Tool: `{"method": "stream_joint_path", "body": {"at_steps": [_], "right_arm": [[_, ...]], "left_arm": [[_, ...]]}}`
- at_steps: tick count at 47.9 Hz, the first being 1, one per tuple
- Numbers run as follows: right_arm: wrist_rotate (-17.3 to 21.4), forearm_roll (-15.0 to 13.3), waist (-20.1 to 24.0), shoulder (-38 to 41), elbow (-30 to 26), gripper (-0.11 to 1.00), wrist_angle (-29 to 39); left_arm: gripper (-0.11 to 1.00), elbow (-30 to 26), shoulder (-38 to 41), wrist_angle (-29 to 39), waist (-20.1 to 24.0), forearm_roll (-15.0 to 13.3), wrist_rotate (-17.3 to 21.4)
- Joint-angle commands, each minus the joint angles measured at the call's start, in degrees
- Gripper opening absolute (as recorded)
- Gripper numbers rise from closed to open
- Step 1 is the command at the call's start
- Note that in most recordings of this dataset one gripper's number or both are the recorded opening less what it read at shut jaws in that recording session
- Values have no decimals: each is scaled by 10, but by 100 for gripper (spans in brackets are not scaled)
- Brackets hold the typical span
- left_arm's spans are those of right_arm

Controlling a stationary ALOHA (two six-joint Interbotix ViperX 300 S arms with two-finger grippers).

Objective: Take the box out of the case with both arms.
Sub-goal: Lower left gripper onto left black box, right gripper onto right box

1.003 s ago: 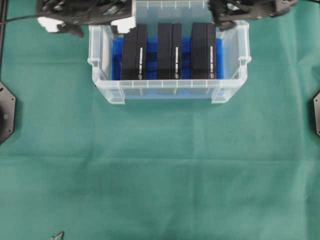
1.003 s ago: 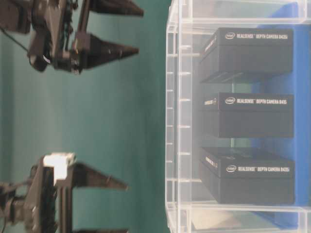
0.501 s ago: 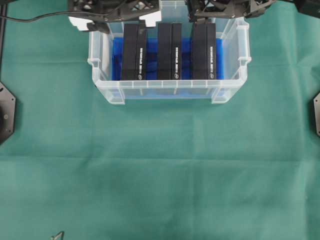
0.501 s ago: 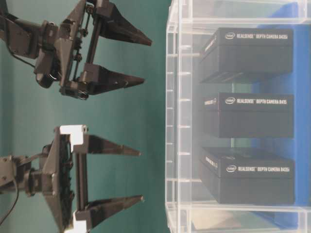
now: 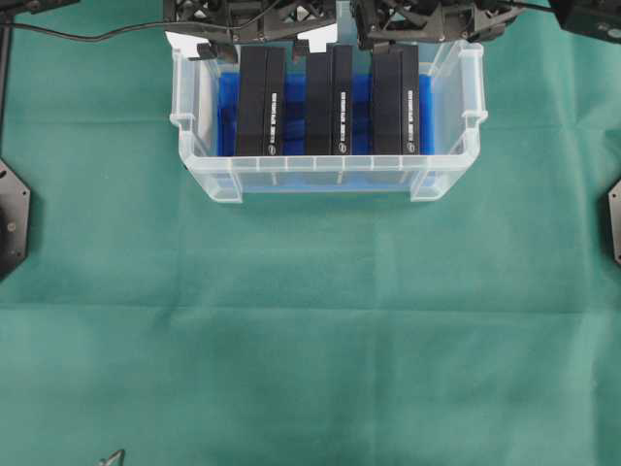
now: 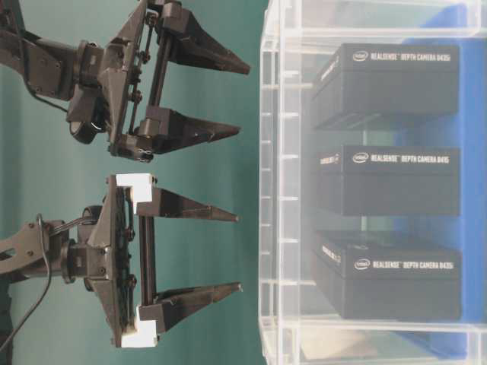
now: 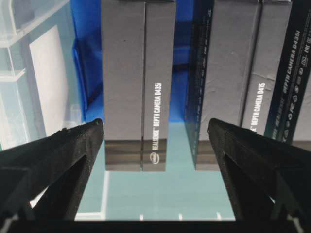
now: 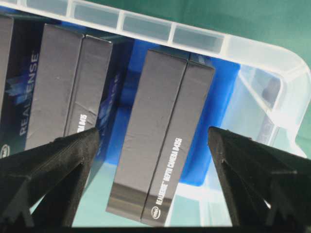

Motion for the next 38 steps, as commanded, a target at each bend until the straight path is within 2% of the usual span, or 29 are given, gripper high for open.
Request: {"method": "stream_joint_path", "body": {"at_steps": [1, 12, 38], "right_arm": [[4, 1, 1, -9, -14, 97, -4], [4, 1, 1, -7, -14, 97, -4], [6, 1, 4, -7, -13, 97, -2]], "left_arm": [[92, -11, -9, -5, 3, 4, 1], [92, -15, -5, -10, 4, 4, 24], [92, -11, -6, -6, 6, 4, 28]]}}
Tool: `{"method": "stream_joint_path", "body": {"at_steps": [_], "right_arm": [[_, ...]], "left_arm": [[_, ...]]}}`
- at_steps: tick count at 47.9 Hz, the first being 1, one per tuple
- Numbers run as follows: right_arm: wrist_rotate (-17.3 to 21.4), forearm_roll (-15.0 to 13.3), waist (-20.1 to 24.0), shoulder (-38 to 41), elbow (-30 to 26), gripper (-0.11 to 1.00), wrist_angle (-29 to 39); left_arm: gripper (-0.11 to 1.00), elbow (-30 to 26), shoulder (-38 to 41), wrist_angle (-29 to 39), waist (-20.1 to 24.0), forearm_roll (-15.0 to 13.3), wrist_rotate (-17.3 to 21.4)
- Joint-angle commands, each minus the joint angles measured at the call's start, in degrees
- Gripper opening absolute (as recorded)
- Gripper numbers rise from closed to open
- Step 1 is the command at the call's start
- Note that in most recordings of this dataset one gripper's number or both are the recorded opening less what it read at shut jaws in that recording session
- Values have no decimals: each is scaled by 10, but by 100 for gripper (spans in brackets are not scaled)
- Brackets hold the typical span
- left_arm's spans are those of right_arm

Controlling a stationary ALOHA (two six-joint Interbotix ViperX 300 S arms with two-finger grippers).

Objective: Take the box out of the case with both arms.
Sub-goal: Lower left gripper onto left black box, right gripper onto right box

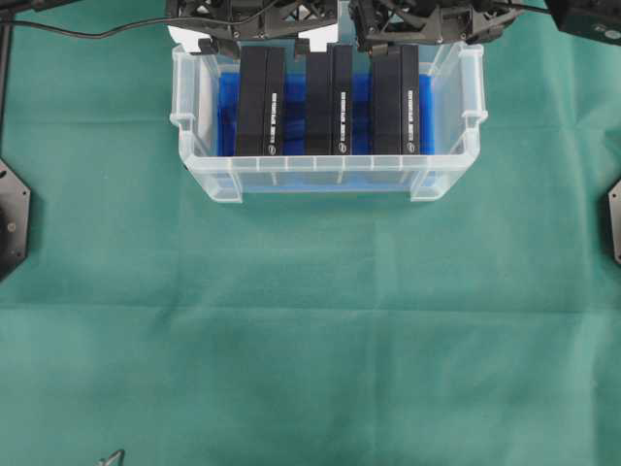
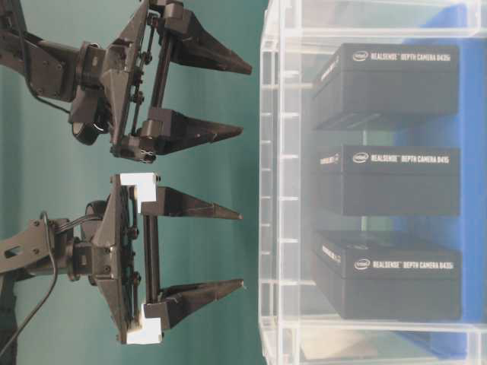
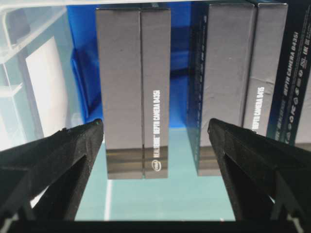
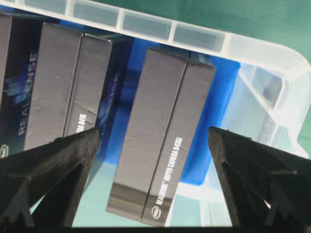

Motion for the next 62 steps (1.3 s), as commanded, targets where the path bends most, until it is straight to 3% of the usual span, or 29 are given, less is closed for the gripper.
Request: {"method": "stream_joint_path", "body": {"at_steps": [1, 62], "right_arm": [[4, 1, 2, -8, -13, 97, -2], [22, -1, 6, -8, -3, 97, 1]], "left_arm": [[92, -11, -11, 1, 1, 3, 1], [92, -4, -11, -4, 2, 3, 8]]}}
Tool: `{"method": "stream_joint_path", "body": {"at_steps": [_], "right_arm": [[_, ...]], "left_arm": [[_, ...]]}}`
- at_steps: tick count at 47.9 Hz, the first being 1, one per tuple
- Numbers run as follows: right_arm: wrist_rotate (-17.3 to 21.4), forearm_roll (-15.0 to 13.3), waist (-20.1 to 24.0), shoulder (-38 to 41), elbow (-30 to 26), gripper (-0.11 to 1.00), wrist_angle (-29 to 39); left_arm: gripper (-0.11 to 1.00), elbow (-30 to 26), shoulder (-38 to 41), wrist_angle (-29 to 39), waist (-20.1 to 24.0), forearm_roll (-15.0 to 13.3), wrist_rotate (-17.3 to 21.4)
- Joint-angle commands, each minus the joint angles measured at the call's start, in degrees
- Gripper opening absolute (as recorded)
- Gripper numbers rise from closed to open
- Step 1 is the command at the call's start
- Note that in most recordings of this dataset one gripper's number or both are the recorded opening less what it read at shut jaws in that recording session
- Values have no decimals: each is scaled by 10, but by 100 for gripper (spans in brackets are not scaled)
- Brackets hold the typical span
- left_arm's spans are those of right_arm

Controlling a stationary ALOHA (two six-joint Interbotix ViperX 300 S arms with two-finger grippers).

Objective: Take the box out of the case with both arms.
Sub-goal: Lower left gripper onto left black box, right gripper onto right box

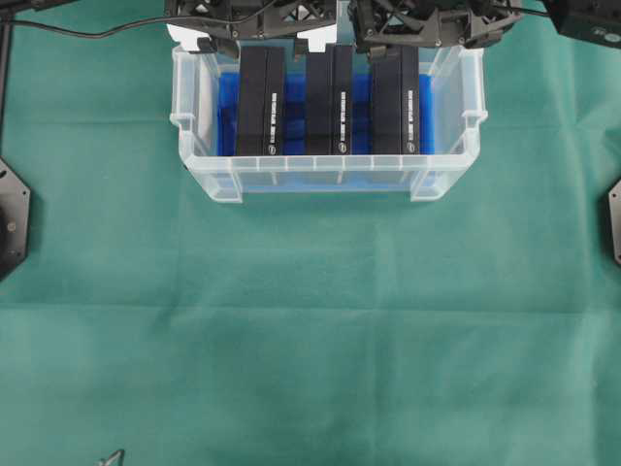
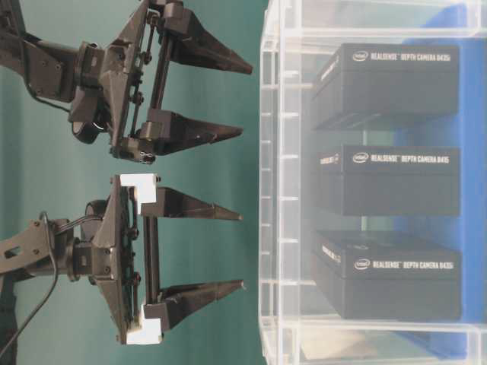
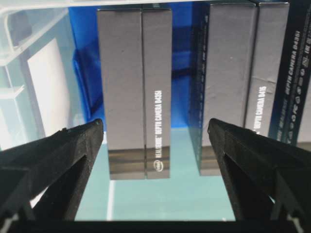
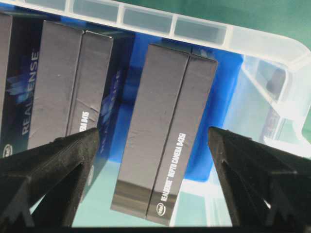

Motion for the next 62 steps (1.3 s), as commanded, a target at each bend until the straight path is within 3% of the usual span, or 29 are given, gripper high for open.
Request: {"method": "stream_joint_path", "body": {"at_steps": [1, 31, 62], "right_arm": [[5, -2, 3, -8, -2, 97, -1], [32, -2, 3, 22, 45, 97, -47], [35, 1, 3, 49, 84, 97, -83]], "left_arm": [[92, -2, -11, -6, 0, 3, 1], [92, 98, -11, -114, 1, 4, -6], [92, 158, -8, -154, 10, 4, -5]]}}
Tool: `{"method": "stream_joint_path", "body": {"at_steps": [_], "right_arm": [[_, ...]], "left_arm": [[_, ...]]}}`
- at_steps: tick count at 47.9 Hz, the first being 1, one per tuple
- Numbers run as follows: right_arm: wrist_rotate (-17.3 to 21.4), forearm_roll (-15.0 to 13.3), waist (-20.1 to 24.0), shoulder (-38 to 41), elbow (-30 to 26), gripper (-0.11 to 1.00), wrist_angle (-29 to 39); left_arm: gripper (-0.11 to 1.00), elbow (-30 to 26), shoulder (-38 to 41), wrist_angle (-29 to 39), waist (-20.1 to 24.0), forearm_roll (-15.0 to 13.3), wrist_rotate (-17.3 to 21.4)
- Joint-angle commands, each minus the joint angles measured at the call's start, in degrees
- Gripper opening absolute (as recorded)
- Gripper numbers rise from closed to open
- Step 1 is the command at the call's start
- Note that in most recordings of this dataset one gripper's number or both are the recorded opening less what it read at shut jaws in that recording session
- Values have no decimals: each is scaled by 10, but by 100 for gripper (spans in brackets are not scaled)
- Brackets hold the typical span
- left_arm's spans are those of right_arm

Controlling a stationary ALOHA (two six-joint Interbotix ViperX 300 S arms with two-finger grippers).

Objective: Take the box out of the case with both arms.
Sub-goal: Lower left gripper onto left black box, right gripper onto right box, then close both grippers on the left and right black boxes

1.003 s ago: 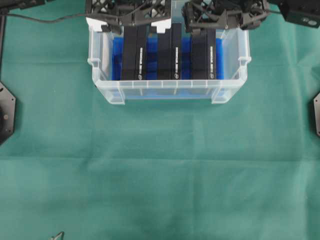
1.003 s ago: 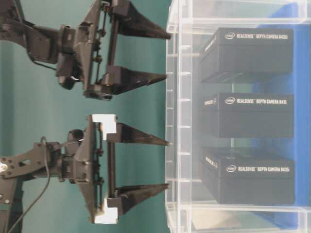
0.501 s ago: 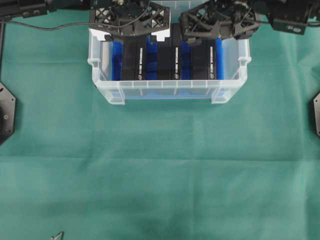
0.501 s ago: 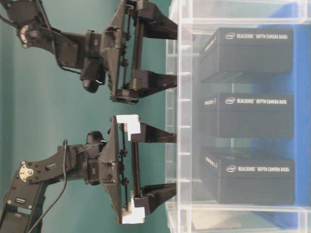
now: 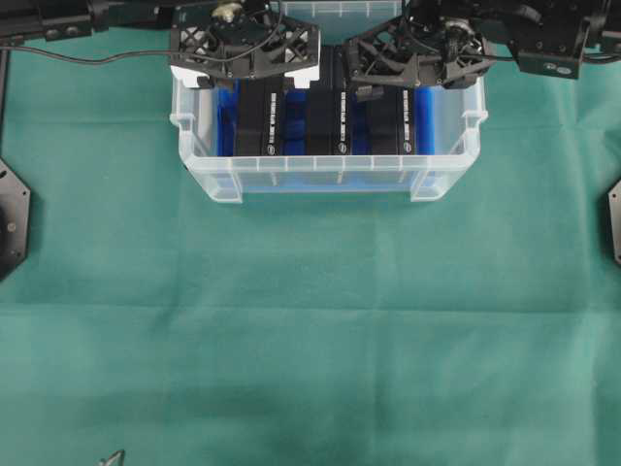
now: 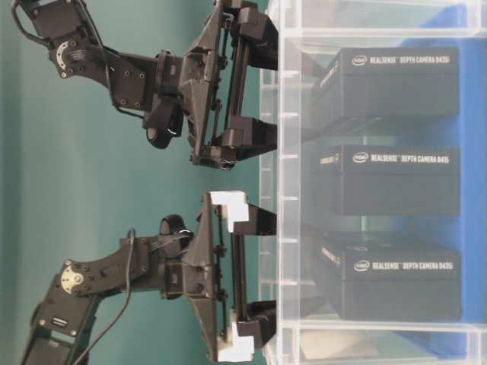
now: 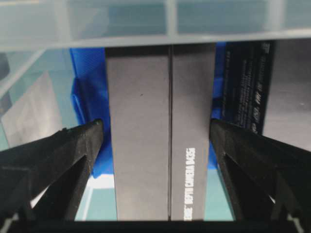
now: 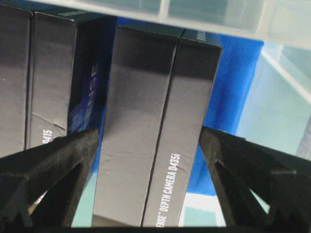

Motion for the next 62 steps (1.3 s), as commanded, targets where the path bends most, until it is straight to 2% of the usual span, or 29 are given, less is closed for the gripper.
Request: {"method": "stream_joint_path", "body": {"at_steps": [1, 27, 37, 49, 54, 60, 62], "right_arm": [[-2, 0, -3, -2, 5, 97, 2], [13, 8, 3, 2, 16, 97, 4], [13, 18, 3, 2, 16, 97, 4], [21, 18, 7, 2, 17, 96, 17], [25, 7, 11, 2, 19, 90, 18], [25, 1, 14, 1, 19, 65, 5], [25, 1, 16, 1, 19, 65, -4]], "left_arm": [[92, 1, -8, -3, 3, 2, 2], [92, 18, -7, 7, -4, 0, 7], [89, 17, -7, 9, -4, -2, 7], [85, 17, -7, 11, -5, -7, 7], [82, 18, -7, 15, -8, -13, 8], [74, 18, -8, 11, -11, -14, 7], [69, 17, -7, 8, -13, -14, 6]]}}
